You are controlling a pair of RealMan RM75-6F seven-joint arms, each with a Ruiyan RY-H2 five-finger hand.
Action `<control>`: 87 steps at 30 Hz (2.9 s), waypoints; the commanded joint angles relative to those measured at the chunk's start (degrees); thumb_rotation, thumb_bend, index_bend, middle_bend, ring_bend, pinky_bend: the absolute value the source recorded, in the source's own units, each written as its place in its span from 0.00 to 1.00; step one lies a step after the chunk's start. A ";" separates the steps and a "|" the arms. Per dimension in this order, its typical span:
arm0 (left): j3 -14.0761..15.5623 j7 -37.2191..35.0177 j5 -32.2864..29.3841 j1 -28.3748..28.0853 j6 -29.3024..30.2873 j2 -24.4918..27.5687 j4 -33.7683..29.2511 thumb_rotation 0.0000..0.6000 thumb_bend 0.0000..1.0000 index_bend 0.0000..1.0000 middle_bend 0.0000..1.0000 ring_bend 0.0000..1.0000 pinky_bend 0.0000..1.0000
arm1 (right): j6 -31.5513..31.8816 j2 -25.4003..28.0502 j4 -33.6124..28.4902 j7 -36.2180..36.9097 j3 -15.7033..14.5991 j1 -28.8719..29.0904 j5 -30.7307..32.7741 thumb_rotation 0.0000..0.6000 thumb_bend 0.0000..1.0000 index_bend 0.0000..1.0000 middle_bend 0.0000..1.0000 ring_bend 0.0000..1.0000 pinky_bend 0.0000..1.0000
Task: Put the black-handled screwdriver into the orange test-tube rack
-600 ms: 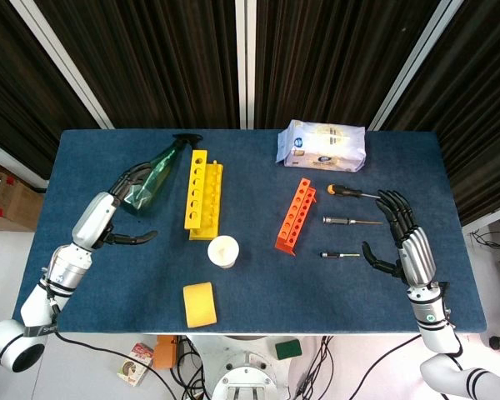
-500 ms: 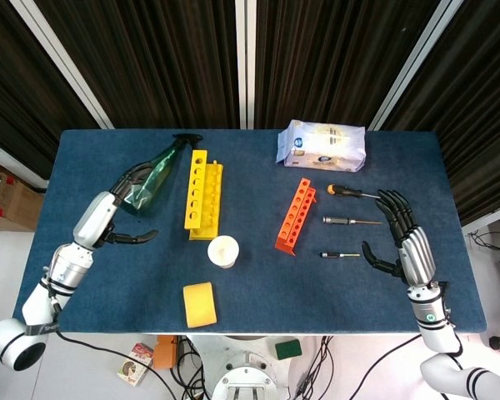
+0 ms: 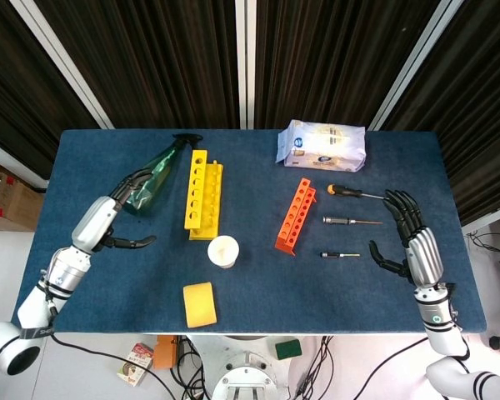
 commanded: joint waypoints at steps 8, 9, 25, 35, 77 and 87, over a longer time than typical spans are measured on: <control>3.59 8.47 0.64 2.59 0.69 2.63 -0.68 1.00 0.15 0.09 0.04 0.02 0.18 | -9.73 5.94 -5.00 -16.76 -1.14 -1.21 6.21 1.00 0.45 0.01 0.11 0.00 0.00; 4.22 12.15 0.32 3.30 0.84 2.98 -0.17 1.00 0.16 0.09 0.04 0.02 0.18 | -12.69 7.81 -7.18 -22.64 -1.33 -1.29 8.13 1.00 0.44 0.01 0.11 0.00 0.00; 6.04 25.73 -4.23 11.79 9.05 -1.15 6.30 1.00 0.15 0.09 0.02 0.01 0.17 | -36.77 9.96 -16.95 -59.99 3.04 5.75 36.49 1.00 0.40 0.21 0.23 0.00 0.00; 6.18 22.71 -2.86 12.58 9.70 -1.77 8.81 1.00 0.15 0.09 0.02 0.01 0.17 | -41.20 3.16 -15.88 -66.33 4.98 12.19 45.05 1.00 0.40 0.22 0.22 0.00 0.00; 4.86 19.34 -4.92 13.59 7.83 -1.69 10.41 1.00 0.15 0.09 0.02 0.01 0.16 | -38.35 -15.07 2.76 -63.34 4.76 18.07 41.76 1.00 0.44 0.48 0.26 0.00 0.00; 4.79 19.74 -5.20 13.48 6.90 -1.58 10.17 1.00 0.15 0.09 0.02 0.01 0.16 | -37.29 -14.35 1.75 -61.85 4.57 17.26 39.91 1.00 0.44 0.53 0.27 0.00 0.00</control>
